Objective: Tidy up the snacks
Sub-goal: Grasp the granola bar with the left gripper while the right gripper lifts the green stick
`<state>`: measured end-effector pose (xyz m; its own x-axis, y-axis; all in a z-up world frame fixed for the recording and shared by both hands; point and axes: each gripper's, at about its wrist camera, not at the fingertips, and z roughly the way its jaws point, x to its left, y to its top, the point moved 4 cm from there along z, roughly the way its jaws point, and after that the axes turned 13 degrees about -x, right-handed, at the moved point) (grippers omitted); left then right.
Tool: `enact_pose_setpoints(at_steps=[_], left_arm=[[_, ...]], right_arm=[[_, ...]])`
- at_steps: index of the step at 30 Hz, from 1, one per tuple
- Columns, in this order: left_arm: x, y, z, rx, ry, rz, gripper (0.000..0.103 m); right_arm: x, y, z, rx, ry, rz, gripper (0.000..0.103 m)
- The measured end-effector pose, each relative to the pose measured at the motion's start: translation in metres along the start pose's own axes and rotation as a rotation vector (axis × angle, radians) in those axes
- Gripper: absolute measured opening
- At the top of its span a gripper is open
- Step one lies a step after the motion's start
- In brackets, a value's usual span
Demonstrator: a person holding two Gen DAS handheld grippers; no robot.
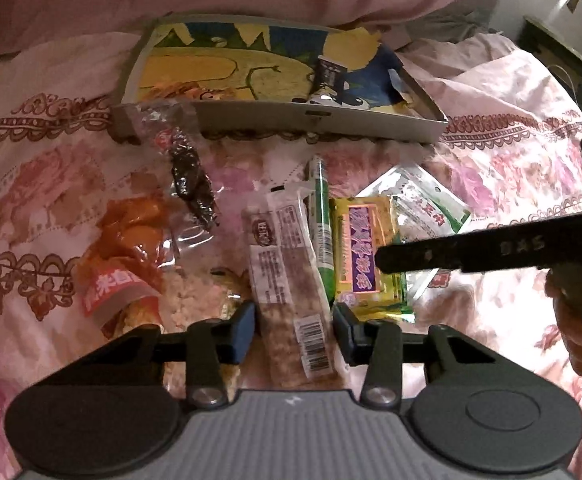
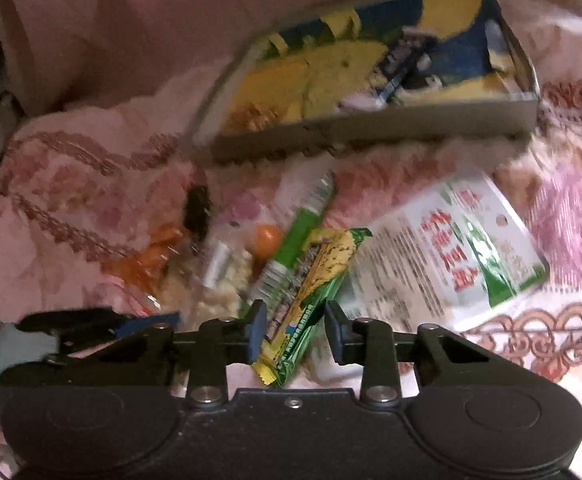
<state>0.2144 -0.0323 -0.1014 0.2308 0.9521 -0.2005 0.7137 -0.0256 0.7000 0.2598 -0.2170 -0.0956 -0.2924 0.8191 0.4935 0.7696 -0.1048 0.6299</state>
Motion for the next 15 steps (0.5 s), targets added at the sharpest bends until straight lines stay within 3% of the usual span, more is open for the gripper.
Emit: enact_pose_setpoints(at_steps=[5,9,15], left_arm=[[-0.002,0.0,-0.001,0.009,0.015,0.006,0.046],[-0.003,0.0,0.0,0.013,0.016,0.01,0.046],[0.004,0.001,0.002,0.019,0.0,-0.038,0.047]], right_arm=[[0.015,-0.001,0.003,-0.029,0.032,-0.084,0.039],[0.017,-0.002,0.016,-0.018,0.051,-0.071,0.039],[0.014,-0.011,0.028,0.032,-0.011,-0.08,0.039]])
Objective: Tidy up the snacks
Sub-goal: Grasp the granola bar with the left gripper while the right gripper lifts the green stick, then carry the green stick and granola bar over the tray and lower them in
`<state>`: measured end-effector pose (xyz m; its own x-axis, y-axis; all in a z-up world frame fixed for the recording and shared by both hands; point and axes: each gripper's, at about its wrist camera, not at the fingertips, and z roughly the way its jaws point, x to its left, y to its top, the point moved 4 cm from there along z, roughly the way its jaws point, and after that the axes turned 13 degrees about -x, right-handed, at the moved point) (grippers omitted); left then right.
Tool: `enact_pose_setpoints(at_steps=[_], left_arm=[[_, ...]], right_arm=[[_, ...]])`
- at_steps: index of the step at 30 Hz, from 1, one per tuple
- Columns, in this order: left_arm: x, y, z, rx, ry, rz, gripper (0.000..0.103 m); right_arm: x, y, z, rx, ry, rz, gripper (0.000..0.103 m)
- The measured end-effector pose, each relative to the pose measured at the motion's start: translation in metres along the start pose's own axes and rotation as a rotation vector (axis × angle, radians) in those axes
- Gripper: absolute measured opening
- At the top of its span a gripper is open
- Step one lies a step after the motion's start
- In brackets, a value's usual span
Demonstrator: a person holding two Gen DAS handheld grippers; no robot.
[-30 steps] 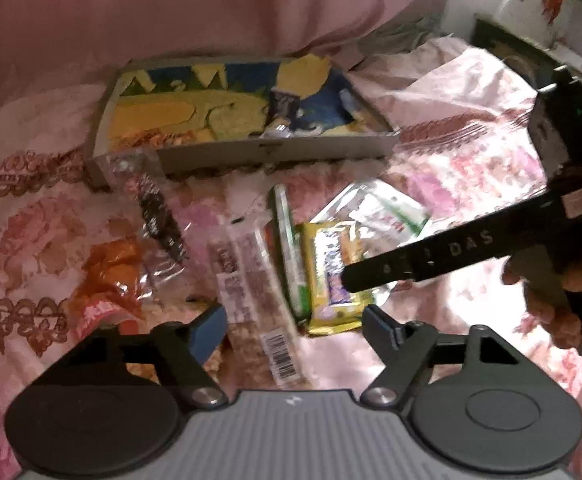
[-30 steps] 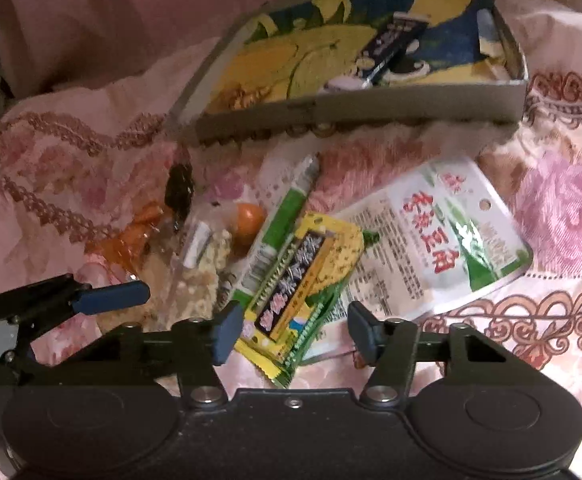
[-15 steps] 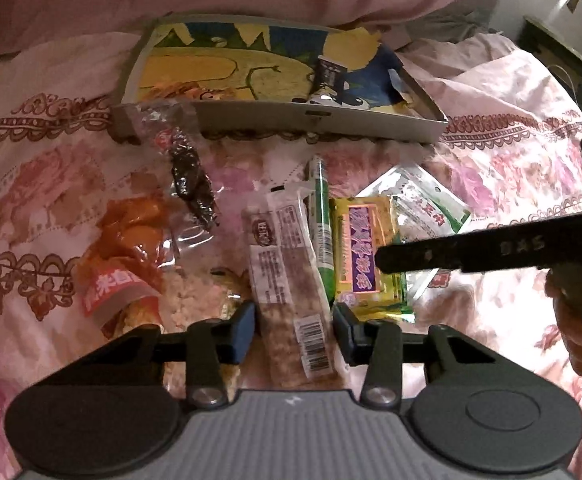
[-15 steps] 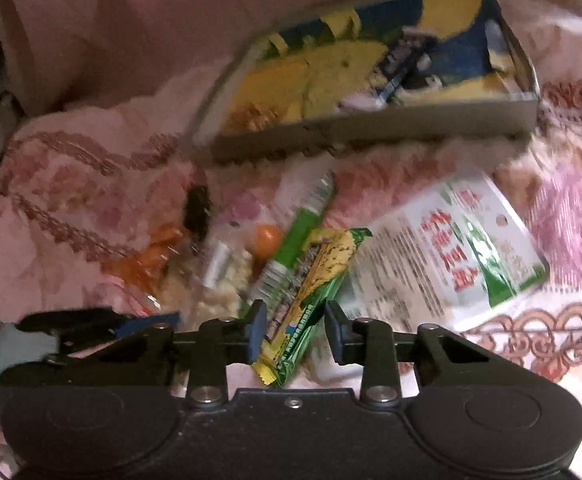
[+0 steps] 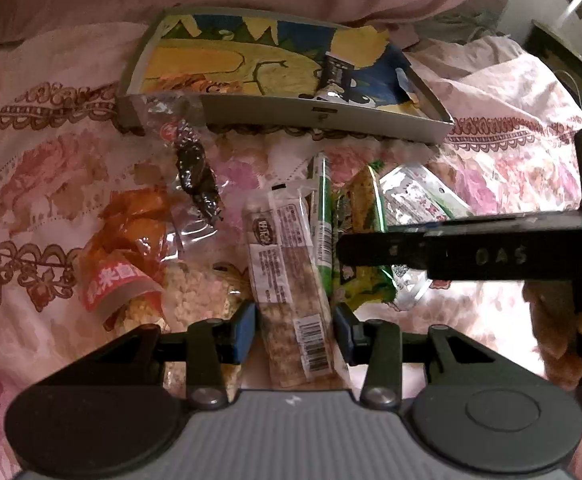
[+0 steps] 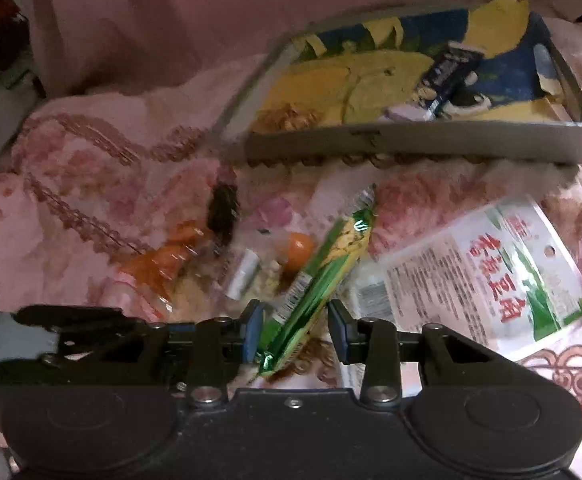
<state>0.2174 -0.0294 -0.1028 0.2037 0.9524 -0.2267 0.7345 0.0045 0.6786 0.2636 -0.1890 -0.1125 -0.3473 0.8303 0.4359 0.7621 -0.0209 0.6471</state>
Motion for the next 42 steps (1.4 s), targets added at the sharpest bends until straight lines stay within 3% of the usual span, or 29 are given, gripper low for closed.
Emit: enact_pose_setpoints(at_steps=[6,9,15,20,32,42], left_arm=[[0.009,-0.003,0.008,0.05,-0.028,-0.08,0.046],[0.012,-0.003,0.006,0.051,-0.038,-0.118,0.04],[0.009,-0.002,-0.002,0.035,-0.038,-0.117,0.039],[0.016,0.002,-0.011,0.022,-0.109,-0.244,0.039],[0.019,0.026,-0.032,-0.128,-0.1,-0.241,0.039],[0.027,0.094,-0.012,-0.215,-0.133,-0.32,0.039]], right_arm=[[-0.005,-0.002,-0.005,0.016,-0.041,0.059,0.021],[0.001,-0.001,-0.011,0.005,-0.067,0.029,0.019],[0.001,-0.001,-0.023,-0.005,-0.09,0.037,0.015],[-0.009,0.003,-0.039,-0.033,-0.101,0.124,0.011],[-0.017,0.024,-0.06,-0.18,-0.102,0.16,0.011],[-0.042,0.057,-0.062,-0.339,-0.112,0.187,0.011]])
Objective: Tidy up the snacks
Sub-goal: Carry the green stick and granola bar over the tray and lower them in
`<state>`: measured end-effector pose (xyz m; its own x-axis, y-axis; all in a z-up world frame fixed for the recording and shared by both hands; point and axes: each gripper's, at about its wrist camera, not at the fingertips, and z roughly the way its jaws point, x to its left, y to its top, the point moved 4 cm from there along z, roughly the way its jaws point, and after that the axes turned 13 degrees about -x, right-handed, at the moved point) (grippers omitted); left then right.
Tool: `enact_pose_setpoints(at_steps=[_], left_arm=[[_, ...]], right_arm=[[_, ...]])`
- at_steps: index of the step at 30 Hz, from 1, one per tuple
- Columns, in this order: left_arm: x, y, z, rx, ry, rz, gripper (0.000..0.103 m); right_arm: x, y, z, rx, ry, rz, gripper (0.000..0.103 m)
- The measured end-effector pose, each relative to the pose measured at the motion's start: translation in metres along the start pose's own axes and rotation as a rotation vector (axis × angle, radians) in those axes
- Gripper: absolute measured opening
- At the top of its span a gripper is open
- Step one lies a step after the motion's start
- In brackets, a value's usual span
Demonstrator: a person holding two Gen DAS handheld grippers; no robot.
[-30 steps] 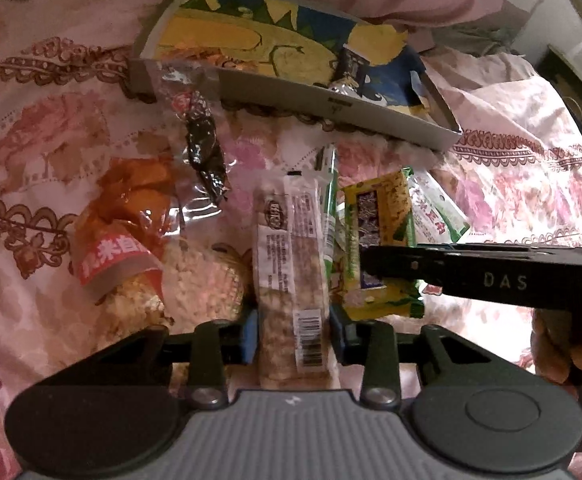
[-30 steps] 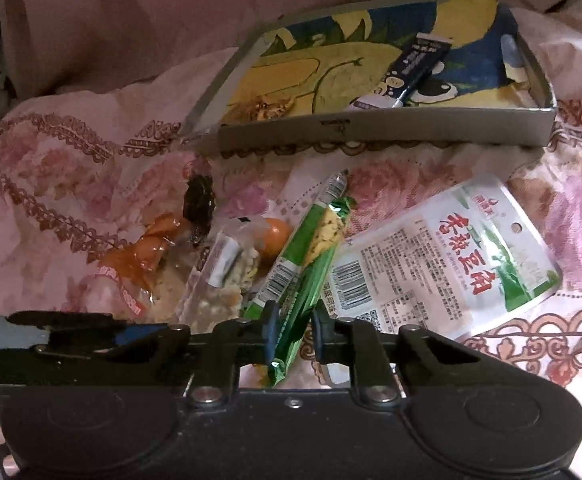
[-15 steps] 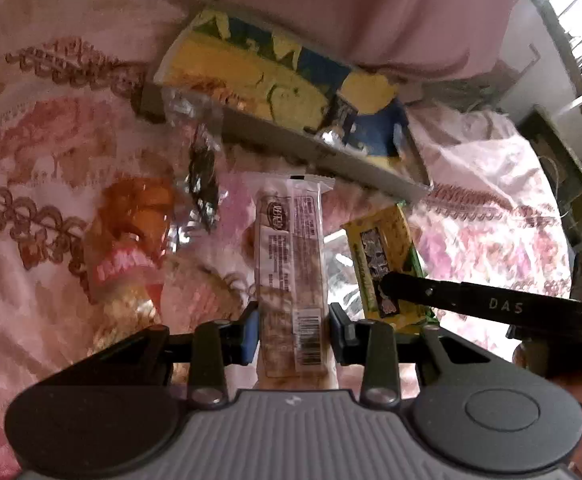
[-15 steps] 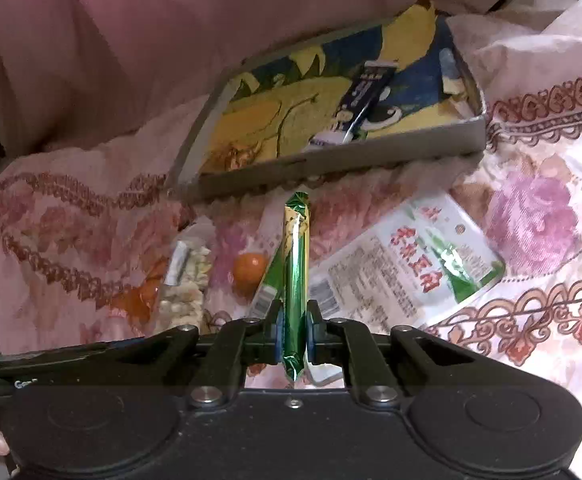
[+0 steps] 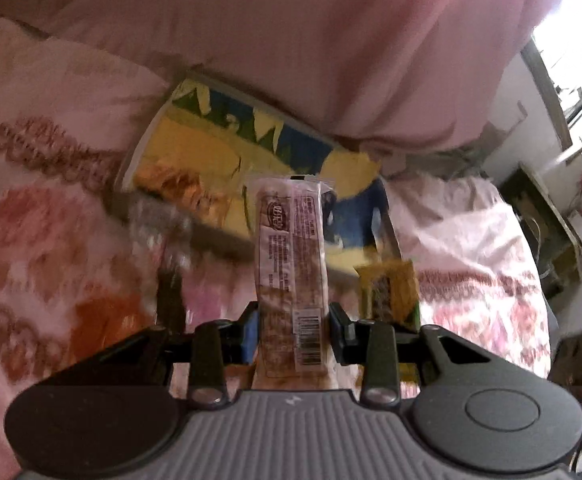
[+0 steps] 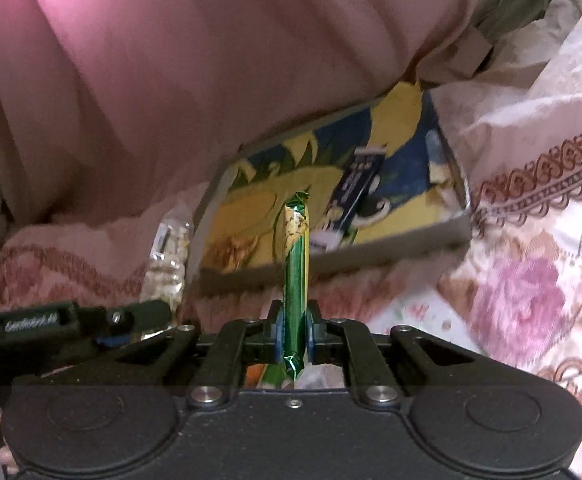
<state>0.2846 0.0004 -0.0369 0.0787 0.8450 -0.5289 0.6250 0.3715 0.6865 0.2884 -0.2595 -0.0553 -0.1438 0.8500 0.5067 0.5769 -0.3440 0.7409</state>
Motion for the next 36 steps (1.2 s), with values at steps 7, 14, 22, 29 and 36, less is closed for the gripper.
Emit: enact_pose_setpoints(at_steps=[7,14,22,29,36], left_arm=[[-0.012,0.04,0.051,-0.111,0.013,0.046,0.039],[-0.001,0.062,0.098,-0.149,-0.009,-0.06,0.039],[0.025,0.051,0.127,-0.14,0.037,-0.05,0.039],[0.026,0.038,0.137,-0.121,0.056,0.002,0.039],[0.022,0.032,0.14,-0.111,0.09,0.061,0.039]], right_arm=[[-0.01,0.029,0.031,-0.062,-0.013,-0.015,0.011],[-0.016,0.047,0.075,-0.101,-0.036,-0.02,0.011],[-0.011,0.04,0.112,-0.088,-0.153,-0.216,0.011],[0.007,0.021,0.124,-0.051,-0.146,-0.347,0.012],[0.016,0.013,0.123,-0.027,-0.118,-0.37,0.024]])
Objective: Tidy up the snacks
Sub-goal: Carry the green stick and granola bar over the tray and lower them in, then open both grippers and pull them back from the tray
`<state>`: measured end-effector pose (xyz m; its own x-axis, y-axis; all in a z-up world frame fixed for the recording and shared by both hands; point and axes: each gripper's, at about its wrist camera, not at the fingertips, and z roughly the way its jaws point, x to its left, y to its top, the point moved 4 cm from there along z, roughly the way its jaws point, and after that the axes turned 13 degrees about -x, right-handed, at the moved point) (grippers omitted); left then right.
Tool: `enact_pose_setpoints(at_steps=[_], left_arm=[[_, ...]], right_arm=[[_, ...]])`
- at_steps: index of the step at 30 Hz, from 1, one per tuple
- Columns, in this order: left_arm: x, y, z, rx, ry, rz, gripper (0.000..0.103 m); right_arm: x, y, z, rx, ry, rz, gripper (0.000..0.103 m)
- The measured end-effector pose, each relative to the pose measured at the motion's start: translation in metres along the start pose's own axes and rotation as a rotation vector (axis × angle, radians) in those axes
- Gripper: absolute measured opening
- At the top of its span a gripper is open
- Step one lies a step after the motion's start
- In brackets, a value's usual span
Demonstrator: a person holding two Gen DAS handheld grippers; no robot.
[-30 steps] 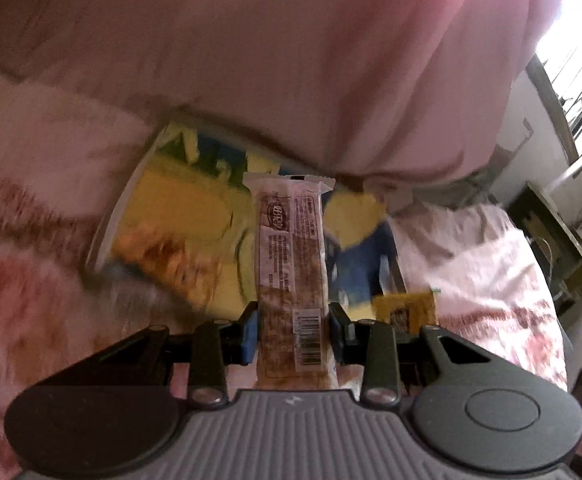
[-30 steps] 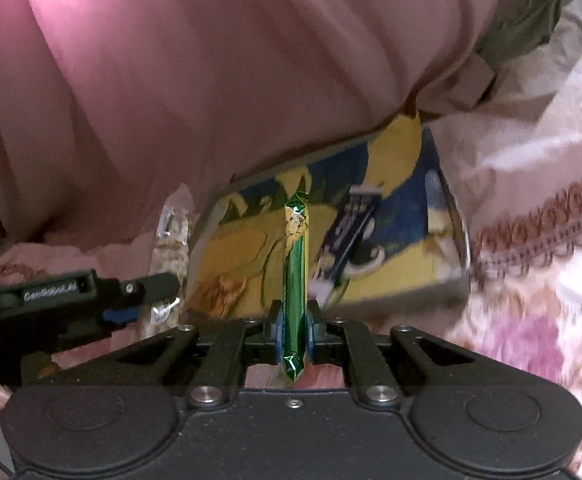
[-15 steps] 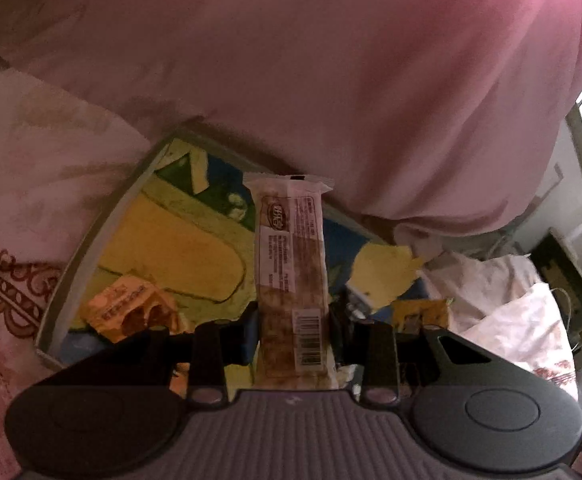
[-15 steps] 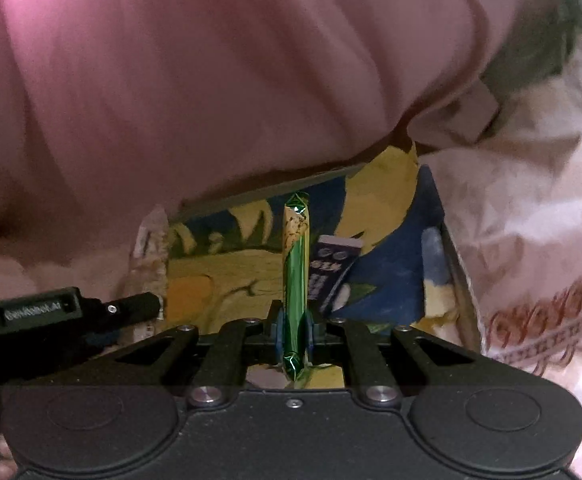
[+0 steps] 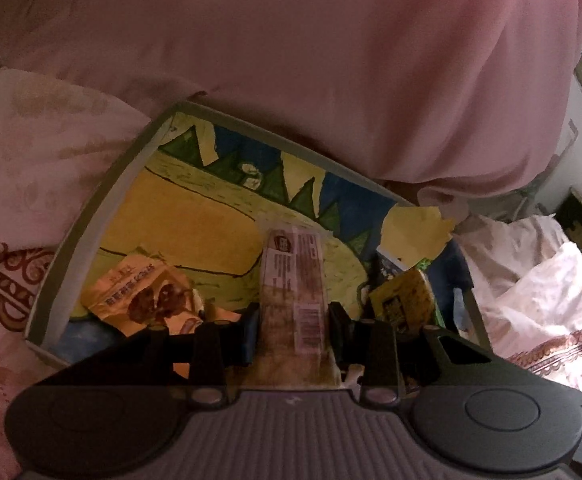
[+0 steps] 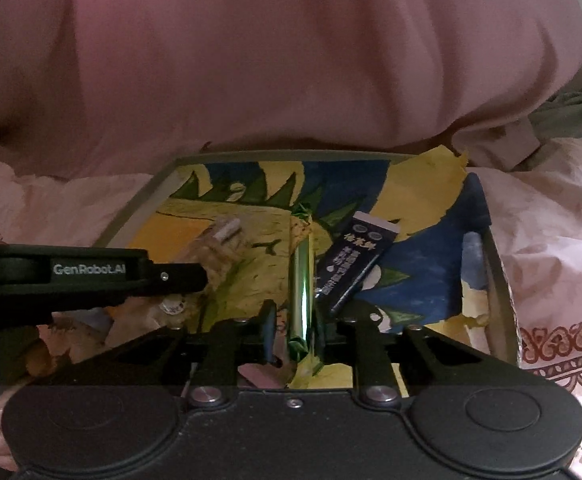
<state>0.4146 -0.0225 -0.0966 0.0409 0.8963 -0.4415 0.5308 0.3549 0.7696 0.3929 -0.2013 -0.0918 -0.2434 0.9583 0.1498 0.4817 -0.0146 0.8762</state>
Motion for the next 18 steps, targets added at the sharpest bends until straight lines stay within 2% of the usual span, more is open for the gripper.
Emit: enact_pose_setpoints(at_steps=[6,9,11,13,18], left_arm=[[0.0,0.002,-0.007,-0.002,0.008,0.002,0.041],[0.002,0.004,-0.016,-0.011,0.01,-0.01,0.05],[0.001,0.006,-0.024,-0.017,0.01,-0.012,0.053],[0.0,0.008,-0.033,-0.025,0.011,-0.005,0.057],[-0.008,0.013,-0.062,-0.069,0.023,0.036,0.071]], right_arm=[[0.0,0.002,-0.009,0.001,0.021,0.01,0.033],[0.0,0.004,-0.017,0.001,0.027,0.019,0.04],[0.0,0.006,-0.023,-0.003,0.036,0.023,0.045],[0.001,0.008,-0.033,-0.015,0.035,0.02,0.056],[-0.003,0.018,-0.062,-0.066,0.032,0.03,0.07]])
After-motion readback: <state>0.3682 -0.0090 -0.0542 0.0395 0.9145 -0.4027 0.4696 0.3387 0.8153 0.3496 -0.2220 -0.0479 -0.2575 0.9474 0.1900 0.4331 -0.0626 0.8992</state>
